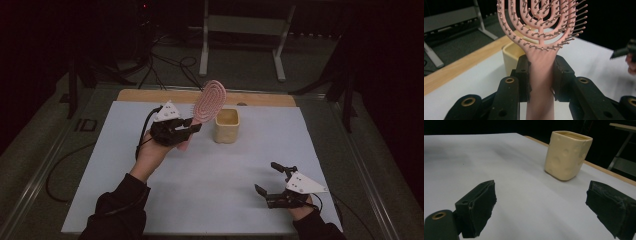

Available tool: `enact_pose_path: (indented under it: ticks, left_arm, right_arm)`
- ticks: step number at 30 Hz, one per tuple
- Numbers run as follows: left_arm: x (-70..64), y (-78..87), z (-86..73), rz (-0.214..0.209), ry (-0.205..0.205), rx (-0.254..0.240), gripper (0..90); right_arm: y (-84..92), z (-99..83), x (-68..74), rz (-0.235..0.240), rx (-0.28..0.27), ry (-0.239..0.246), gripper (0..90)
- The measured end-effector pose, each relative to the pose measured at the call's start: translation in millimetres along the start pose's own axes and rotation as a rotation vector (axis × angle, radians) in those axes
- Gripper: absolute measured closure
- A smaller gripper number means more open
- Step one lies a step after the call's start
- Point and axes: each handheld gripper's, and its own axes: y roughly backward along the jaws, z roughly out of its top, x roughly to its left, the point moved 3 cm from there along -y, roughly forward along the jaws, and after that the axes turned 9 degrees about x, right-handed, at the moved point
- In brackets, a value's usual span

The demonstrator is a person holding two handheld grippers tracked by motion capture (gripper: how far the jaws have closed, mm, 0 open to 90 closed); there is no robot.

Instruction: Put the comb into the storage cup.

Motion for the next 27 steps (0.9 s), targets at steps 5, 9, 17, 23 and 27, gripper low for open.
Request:
enact_pose_path:
  ticks: [5,9,17,23,27]
  left_arm:
    - [-3.0,-10.2,8.4,0.013,-0.019,-0.039,70.4]
    - [-4.8,-17.4,14.5,0.009,-0.023,-0.070,70.4]
    - [-7.2,-33.5,28.3,-0.026,-0.025,-0.113,70.4]
    - [-7.7,-43.1,40.6,-0.046,-0.012,-0.143,70.4]
    - [-7.3,-49.5,49.3,-0.051,-0.007,-0.160,70.4]
  right_arm:
    - [0.0,-0.2,-0.2,0.002,0.000,0.000,8.8]
    - [0.1,0.0,-0.3,0.000,-0.003,-0.001,8.8]
    - [0.4,0.4,-0.5,0.003,-0.009,-0.003,8.8]
    - [0.9,0.6,-0.4,0.004,-0.010,-0.004,8.8]
    - [1.4,1.0,-0.4,0.004,-0.012,-0.001,8.8]
